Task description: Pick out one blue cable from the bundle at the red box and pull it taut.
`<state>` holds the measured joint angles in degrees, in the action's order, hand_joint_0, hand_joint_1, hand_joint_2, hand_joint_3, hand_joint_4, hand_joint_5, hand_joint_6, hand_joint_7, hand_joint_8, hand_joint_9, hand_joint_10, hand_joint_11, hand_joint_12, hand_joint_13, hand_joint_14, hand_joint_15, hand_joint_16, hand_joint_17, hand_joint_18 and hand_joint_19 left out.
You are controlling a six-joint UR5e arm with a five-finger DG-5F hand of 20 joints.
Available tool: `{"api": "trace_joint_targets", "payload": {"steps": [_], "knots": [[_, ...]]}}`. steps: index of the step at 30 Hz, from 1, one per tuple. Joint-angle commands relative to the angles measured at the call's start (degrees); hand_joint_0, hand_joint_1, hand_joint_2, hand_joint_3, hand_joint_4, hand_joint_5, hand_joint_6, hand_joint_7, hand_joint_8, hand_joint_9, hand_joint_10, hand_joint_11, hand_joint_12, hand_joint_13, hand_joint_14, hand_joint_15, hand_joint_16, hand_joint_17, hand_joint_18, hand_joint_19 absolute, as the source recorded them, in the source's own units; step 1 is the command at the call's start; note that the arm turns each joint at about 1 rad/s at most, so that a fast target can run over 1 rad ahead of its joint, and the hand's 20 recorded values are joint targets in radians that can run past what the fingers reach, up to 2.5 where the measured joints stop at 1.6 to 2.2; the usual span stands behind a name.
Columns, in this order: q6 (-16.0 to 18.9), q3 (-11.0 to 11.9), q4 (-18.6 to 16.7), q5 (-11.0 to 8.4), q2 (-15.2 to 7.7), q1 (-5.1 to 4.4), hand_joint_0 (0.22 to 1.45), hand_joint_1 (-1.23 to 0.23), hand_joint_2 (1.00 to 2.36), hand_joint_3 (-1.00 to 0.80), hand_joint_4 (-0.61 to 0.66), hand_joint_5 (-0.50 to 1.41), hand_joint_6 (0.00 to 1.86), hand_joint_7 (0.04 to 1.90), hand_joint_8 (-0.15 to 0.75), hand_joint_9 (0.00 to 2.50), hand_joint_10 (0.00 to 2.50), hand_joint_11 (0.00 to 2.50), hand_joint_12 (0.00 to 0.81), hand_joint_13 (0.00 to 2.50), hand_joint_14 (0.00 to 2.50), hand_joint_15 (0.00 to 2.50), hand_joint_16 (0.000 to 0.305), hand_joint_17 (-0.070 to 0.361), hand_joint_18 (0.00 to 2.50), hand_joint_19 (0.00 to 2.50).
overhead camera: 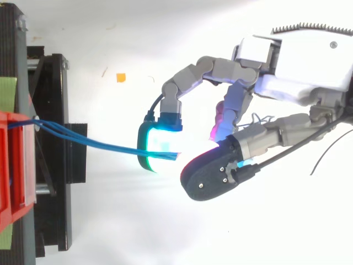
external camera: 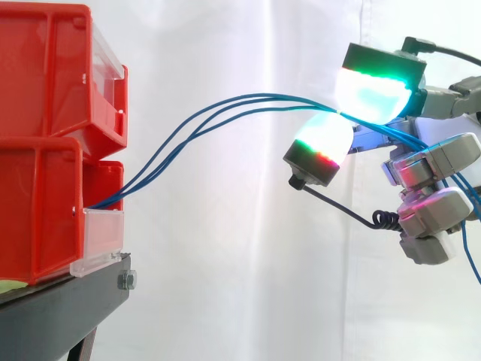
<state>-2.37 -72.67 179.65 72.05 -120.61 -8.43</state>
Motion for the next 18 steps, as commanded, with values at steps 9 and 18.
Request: {"api": "trace_joint_targets", "payload": {"steps": [9, 18], "knots": [[-0.09, -0.01, -0.09, 0.02, -0.06, -0.01, 0.75, -0.91, 1.00, -0.50, -0.14, -0.14, 0.86, 0.91, 0.206, 1.46, 0.03, 1.49, 0.362, 1.15, 0.03, 1.04, 0.050, 0.113, 0.90, 0.89], [-0.09, -0.01, 0.00, 0.02, 0.02, 0.08, 0.62, -0.95, 1.00, -0.50, -0.06, -0.11, 0.86, 0.97, 0.212, 1.49, 0.03, 1.51, 0.360, 1.15, 0.03, 1.04, 0.049, 0.111, 0.89, 0.91]]}}
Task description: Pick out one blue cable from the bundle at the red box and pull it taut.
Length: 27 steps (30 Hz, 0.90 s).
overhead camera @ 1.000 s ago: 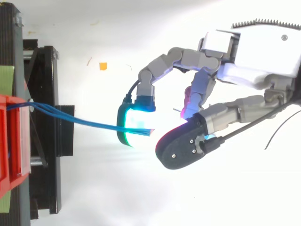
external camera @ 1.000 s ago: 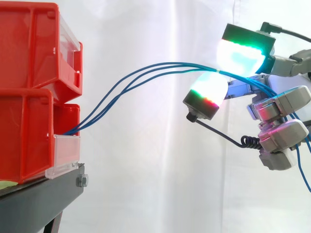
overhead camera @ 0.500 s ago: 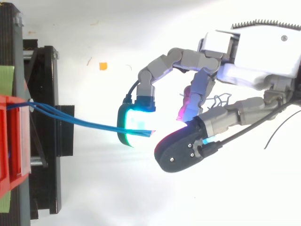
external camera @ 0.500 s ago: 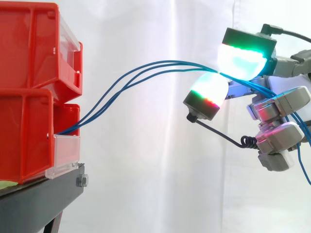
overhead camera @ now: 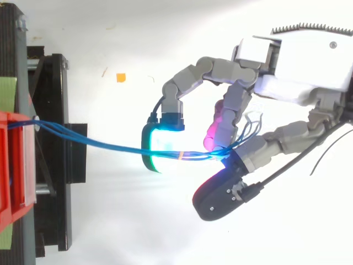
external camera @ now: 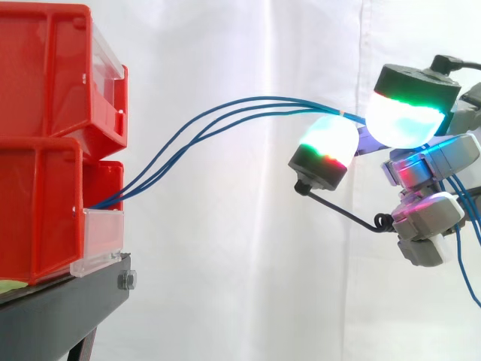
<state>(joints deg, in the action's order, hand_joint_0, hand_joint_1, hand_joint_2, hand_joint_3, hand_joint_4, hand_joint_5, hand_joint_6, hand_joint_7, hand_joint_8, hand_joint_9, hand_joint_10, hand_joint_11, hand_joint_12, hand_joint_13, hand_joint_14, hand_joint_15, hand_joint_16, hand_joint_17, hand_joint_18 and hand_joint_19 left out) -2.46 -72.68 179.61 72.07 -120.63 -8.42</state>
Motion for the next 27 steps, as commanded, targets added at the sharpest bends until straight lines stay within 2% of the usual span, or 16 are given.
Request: {"api": "trace_joint_targets", "payload": {"steps": [1, 8, 14, 21, 27], "knots": [[0.00, -0.01, 0.04, 0.00, -0.04, -0.02, 0.60, -0.95, 1.00, -0.50, -0.07, -0.11, 0.86, 0.98, 0.210, 1.50, 0.03, 1.49, 0.363, 1.15, 0.03, 1.05, 0.050, 0.111, 0.90, 0.91], [0.09, -0.01, -0.05, 0.00, 0.04, -0.02, 0.50, -0.90, 1.00, -0.50, -0.06, -0.12, 0.85, 0.93, 0.236, 1.52, 0.03, 1.47, 0.388, 1.18, 0.03, 1.04, 0.055, 0.123, 0.95, 0.91], [0.09, 0.08, -0.14, -0.09, -0.04, -0.02, 0.46, -0.79, 1.00, -0.50, -0.06, -0.12, 0.84, 0.88, 0.253, 1.55, 0.03, 1.44, 0.411, 1.21, 0.03, 1.03, 0.059, 0.133, 0.99, 0.89], [0.09, 0.08, 0.04, -0.09, 0.04, -0.02, 0.52, -0.58, 1.00, -0.50, -0.08, -0.11, 0.77, 0.93, 0.228, 1.54, 0.03, 1.45, 0.387, 1.19, 0.03, 1.04, 0.055, 0.123, 0.95, 0.92], [0.09, 0.26, 0.04, 0.00, 0.04, -0.02, 0.59, -0.63, 1.00, -0.50, -0.10, -0.11, 0.73, 1.02, 0.209, 1.50, 0.03, 1.49, 0.373, 1.15, 0.03, 1.07, 0.053, 0.119, 0.90, 0.97]]}}
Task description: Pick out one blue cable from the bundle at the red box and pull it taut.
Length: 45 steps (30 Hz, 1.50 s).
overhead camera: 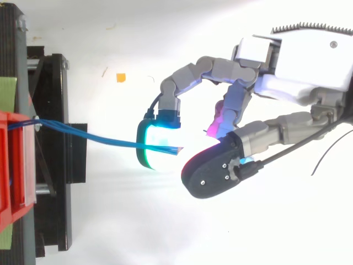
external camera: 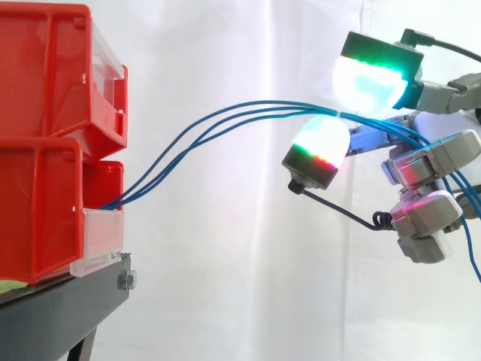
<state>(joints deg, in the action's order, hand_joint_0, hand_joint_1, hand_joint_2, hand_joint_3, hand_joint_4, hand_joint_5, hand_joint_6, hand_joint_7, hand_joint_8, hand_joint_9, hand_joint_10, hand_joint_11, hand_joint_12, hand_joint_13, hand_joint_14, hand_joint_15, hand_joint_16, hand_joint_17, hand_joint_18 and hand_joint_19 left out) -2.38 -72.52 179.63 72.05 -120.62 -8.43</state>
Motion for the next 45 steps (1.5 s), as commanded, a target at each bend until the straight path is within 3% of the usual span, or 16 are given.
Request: {"api": "trace_joint_targets", "payload": {"steps": [1, 9, 12, 17, 20, 21, 22, 25, 37, 42, 45], "knots": [[0.01, 0.19, 0.01, 0.02, 0.03, 0.00, 0.60, -0.64, 1.00, -0.50, -0.11, -0.11, 0.72, 1.02, 0.211, 1.49, 0.03, 1.47, 0.372, 1.14, 0.03, 1.07, 0.053, 0.119, 0.89, 0.97], [0.01, 0.28, 0.01, -0.06, 0.03, 0.08, 0.60, -0.68, 1.02, -0.16, -0.12, -0.13, 0.77, 0.96, 0.245, 1.49, 0.03, 1.45, 0.406, 1.16, 0.03, 1.02, 0.061, 0.137, 0.93, 0.94], [0.01, 0.28, 0.01, -0.06, 0.03, 0.00, 0.62, -0.75, 1.01, -0.08, -0.10, -0.15, 0.83, 0.94, 0.256, 1.47, 0.03, 1.44, 0.414, 1.15, 0.03, 0.99, 0.063, 0.143, 0.94, 0.91], [0.01, 0.28, -0.07, -0.06, 0.03, 0.08, 0.70, -0.86, 1.02, -0.20, -0.17, -0.17, 0.86, 1.03, 0.214, 1.39, 0.03, 1.49, 0.359, 1.07, 0.03, 0.97, 0.054, 0.122, 0.84, 0.93], [0.01, 0.28, -0.07, -0.06, 0.03, 0.00, 0.76, -0.91, 1.01, -0.32, -0.18, -0.17, 0.89, 0.93, 0.213, 1.39, 0.03, 1.48, 0.351, 1.07, 0.03, 0.94, 0.053, 0.120, 0.83, 0.91], [0.01, 0.19, 0.01, -0.06, 0.03, 0.00, 0.77, -0.92, 1.00, -0.48, -0.15, -0.17, 0.91, 0.89, 0.211, 1.39, 0.03, 1.49, 0.351, 1.08, 0.03, 0.93, 0.053, 0.118, 0.84, 0.90], [0.01, 0.28, 0.01, -0.06, -0.06, 0.00, 0.75, -0.92, 1.00, -0.50, -0.14, -0.17, 0.91, 0.89, 0.212, 1.39, 0.03, 1.49, 0.350, 1.08, 0.03, 0.92, 0.053, 0.118, 0.84, 0.90], [0.01, 0.28, 0.01, -0.06, 0.03, 0.00, 0.63, -0.83, 1.00, -0.50, -0.08, -0.16, 0.90, 0.85, 0.223, 1.45, 0.03, 1.50, 0.362, 1.15, 0.03, 0.97, 0.052, 0.118, 0.87, 0.91], [-0.08, 0.28, -0.16, -0.06, 0.03, 0.00, 0.46, -0.66, 1.00, -0.50, -0.04, -0.15, 0.87, 0.83, 0.270, 1.53, 0.03, 1.48, 0.416, 1.23, 0.03, 0.99, 0.062, 0.140, 0.99, 0.89], [0.01, 0.28, -0.16, -0.06, -0.06, 0.00, 0.52, -0.51, 1.00, -0.50, -0.09, -0.15, 0.85, 0.88, 0.238, 1.54, 0.03, 1.47, 0.399, 1.21, 0.03, 1.01, 0.058, 0.130, 0.96, 0.93], [0.01, 0.28, 0.01, -0.06, 0.03, 0.08, 0.61, -0.59, 1.00, -0.50, -0.12, -0.15, 0.84, 0.93, 0.215, 1.53, 0.03, 1.48, 0.375, 1.18, 0.03, 1.02, 0.054, 0.121, 0.92, 0.95]]}}
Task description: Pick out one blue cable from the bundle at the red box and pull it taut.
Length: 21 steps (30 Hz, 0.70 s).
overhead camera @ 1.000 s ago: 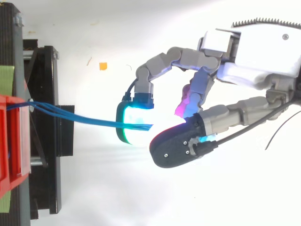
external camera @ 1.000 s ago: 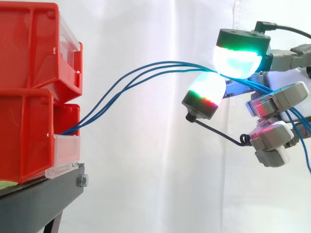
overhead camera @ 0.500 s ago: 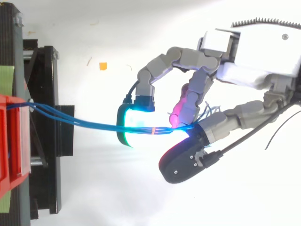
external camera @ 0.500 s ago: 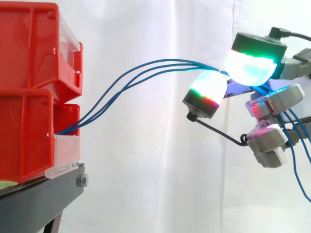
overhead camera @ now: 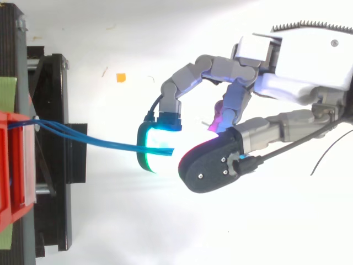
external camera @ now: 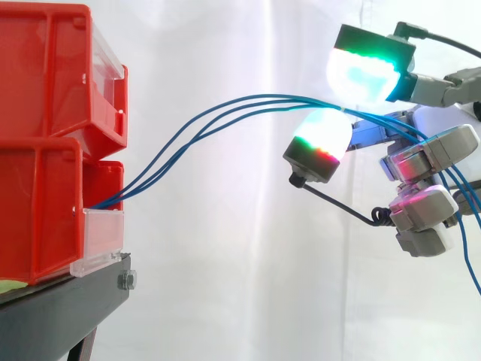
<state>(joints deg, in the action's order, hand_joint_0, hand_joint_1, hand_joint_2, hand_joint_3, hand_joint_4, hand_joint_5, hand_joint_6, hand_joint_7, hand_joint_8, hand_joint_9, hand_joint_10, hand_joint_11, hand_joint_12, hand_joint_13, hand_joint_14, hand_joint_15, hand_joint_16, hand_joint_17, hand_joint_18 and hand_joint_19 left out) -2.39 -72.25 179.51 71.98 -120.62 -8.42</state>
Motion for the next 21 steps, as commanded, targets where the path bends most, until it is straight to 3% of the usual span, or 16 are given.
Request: {"api": "trace_joint_targets", "payload": {"steps": [1, 7, 10, 15, 21], "knots": [[0.02, 0.01, 0.14, 0.00, 0.03, -0.02, 0.63, -0.63, 1.00, -0.48, -0.13, -0.15, 0.84, 0.95, 0.206, 1.52, 0.03, 1.50, 0.375, 1.18, 0.03, 1.01, 0.053, 0.120, 0.92, 0.95], [0.02, 0.01, 0.14, 0.00, 0.03, 0.07, 0.64, -0.75, 1.02, -0.19, -0.15, -0.15, 0.86, 0.98, 0.215, 1.51, 0.03, 1.51, 0.370, 1.17, 0.03, 0.99, 0.054, 0.121, 0.91, 0.95], [-0.07, 0.01, 0.14, 0.00, -0.05, -0.02, 0.67, -0.81, 1.02, -0.15, -0.14, -0.15, 0.87, 1.02, 0.220, 1.50, 0.03, 1.51, 0.370, 1.16, 0.03, 0.99, 0.054, 0.121, 0.91, 0.94], [-0.07, 0.01, 0.14, 0.00, 0.03, -0.02, 0.76, -0.90, 1.02, -0.25, -0.21, -0.15, 0.88, 1.16, 0.223, 1.48, 0.03, 1.52, 0.365, 1.14, 0.03, 0.99, 0.053, 0.119, 0.88, 0.93], [-0.07, 0.01, 0.14, 0.00, 0.03, -0.02, 0.86, -0.90, 1.00, -0.50, -0.39, -0.13, 0.95, 1.07, 0.174, 1.54, 0.03, 1.51, 0.340, 1.21, 0.03, 0.97, 0.048, 0.109, 0.87, 0.96]]}}
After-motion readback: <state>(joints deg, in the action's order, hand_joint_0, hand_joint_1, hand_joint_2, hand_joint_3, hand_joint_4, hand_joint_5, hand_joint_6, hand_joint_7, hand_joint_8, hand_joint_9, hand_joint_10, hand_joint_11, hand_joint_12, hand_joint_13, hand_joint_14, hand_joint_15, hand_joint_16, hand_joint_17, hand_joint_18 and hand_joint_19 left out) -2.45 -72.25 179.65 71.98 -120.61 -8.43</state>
